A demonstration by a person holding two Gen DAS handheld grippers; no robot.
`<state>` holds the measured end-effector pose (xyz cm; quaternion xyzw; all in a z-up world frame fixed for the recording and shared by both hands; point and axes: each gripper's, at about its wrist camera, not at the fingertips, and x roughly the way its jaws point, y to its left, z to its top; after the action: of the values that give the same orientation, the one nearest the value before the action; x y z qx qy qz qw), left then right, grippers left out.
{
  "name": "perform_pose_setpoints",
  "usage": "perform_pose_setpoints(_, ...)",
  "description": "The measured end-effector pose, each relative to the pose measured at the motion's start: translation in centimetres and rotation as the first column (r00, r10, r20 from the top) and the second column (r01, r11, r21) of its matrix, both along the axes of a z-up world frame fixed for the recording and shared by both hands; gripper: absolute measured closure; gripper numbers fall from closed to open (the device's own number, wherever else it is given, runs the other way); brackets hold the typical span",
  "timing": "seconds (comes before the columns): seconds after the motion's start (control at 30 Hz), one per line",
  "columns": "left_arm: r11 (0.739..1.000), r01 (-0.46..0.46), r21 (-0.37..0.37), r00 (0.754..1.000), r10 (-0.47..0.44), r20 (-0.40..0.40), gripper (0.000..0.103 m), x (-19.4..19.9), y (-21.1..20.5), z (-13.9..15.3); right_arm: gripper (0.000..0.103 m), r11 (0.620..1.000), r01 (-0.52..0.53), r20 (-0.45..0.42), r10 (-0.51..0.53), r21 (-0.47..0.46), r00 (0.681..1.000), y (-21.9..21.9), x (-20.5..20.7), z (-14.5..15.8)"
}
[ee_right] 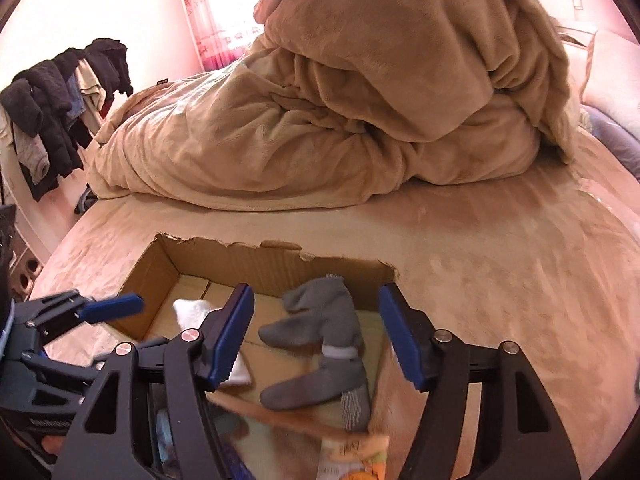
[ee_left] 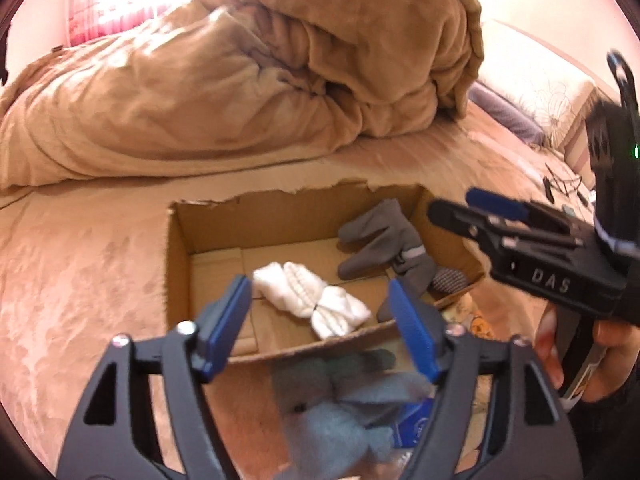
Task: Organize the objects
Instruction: 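Lower the white socks into the box with the left gripper while the right drops grip socks, then grasp the clear bag of small items with the left gripper while the right grasps the cotton swab bag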
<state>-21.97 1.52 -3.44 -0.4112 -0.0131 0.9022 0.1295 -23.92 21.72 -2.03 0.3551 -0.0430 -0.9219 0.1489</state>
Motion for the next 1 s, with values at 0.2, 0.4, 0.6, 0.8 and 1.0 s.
perform_pose_setpoints(0.2, 0.999, -0.053, 0.009, 0.997, 0.054, -0.052, 0.019, 3.3, -1.1, 2.8, 0.035, 0.998, 0.06, -0.025, -0.059, 0.037, 0.998, 0.9, 3.7, 1.9)
perform_pose_setpoints(0.4, 0.995, -0.091, 0.039, 0.991, 0.095, -0.093, 0.016, 6.9, -2.2, 4.8, 0.035, 0.996, 0.086, -0.058, -0.084, 0.031, 0.995, 2.0, 7.7, 3.9)
perform_pose_setpoints(0.6, 0.992, -0.106, 0.06, 0.986, 0.113, -0.123, 0.01, 10.0, -3.1, 5.9, 0.034, 0.995, 0.092, -0.091, -0.089, 0.031, 0.992, 2.5, 11.3, 5.7)
perform_pose_setpoints(0.8, 0.99, -0.118, 0.084, 0.985, 0.127, -0.113, 0.009, 12.0, -3.5, 5.0, 0.034, 0.996, 0.085, -0.097, -0.082, 0.034, 0.992, 2.5, 14.0, 5.7)
perform_pose_setpoints(1.0, 0.988, -0.123, 0.093, 0.989, 0.13, -0.073, 0.008, 13.3, -3.3, 2.6, 0.034, 0.996, 0.072, -0.08, -0.067, 0.054, 0.995, 2.2, 15.5, 3.8)
